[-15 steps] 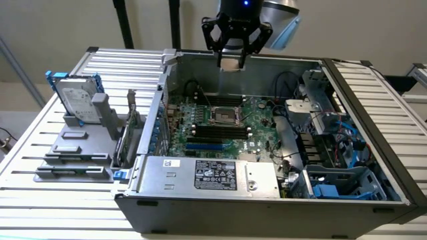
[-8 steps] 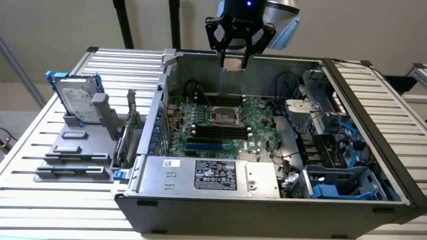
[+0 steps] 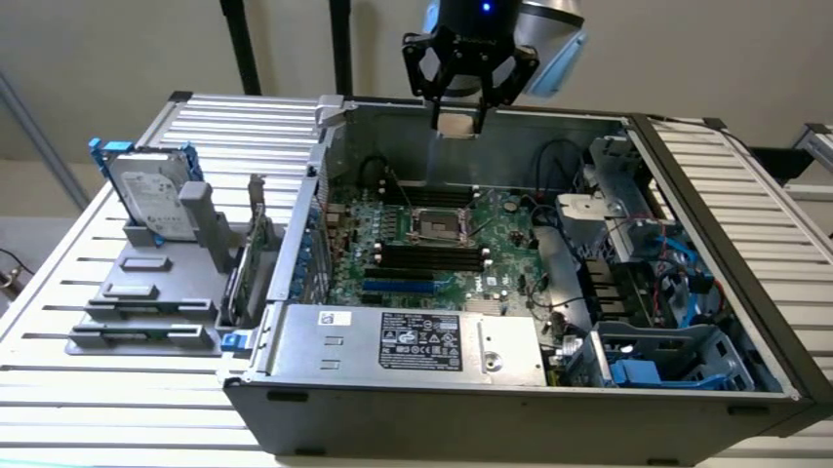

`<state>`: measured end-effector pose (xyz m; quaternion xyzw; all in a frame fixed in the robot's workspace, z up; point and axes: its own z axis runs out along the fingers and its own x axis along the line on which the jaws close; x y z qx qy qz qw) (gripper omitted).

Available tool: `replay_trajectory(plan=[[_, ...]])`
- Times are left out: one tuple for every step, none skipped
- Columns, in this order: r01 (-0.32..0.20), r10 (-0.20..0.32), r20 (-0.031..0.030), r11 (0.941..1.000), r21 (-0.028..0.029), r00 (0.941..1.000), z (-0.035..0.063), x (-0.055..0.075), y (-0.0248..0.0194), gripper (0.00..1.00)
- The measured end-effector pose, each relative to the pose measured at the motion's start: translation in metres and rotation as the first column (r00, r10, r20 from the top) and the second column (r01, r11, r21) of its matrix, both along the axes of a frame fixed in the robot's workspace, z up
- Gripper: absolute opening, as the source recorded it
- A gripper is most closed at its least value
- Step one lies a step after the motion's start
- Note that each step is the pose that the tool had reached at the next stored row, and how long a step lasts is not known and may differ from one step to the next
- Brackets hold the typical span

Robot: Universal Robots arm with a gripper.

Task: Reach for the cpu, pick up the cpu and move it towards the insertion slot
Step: 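Pick up the cpu and move it towards the insertion slot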

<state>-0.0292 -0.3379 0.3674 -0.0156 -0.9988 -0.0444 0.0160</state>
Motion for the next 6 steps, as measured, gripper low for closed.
replay_trajectory(plan=[[0.0, 0.0, 0.0, 1.0, 0.0001, 1.0, 0.0, 0.0, 0.0, 0.54], [0.0, 0.0, 0.0, 1.0, 0.0001, 1.0, 0.0, 0.0, 0.0, 0.54], [0.0, 0.0, 0.0, 1.0, 0.0, 1.0, 0.0, 0.0, 0.0, 0.54], [0.0, 0.0, 0.0, 1.0, 0.0, 1.0, 0.0, 0.0, 0.0, 0.54], [0.0, 0.0, 0.0, 1.0, 0.0, 1.0, 0.0, 0.0, 0.0, 0.54], [0.0, 0.0, 0.0, 1.0, 0.0001, 1.0, 0.0, 0.0, 0.0, 0.54]])
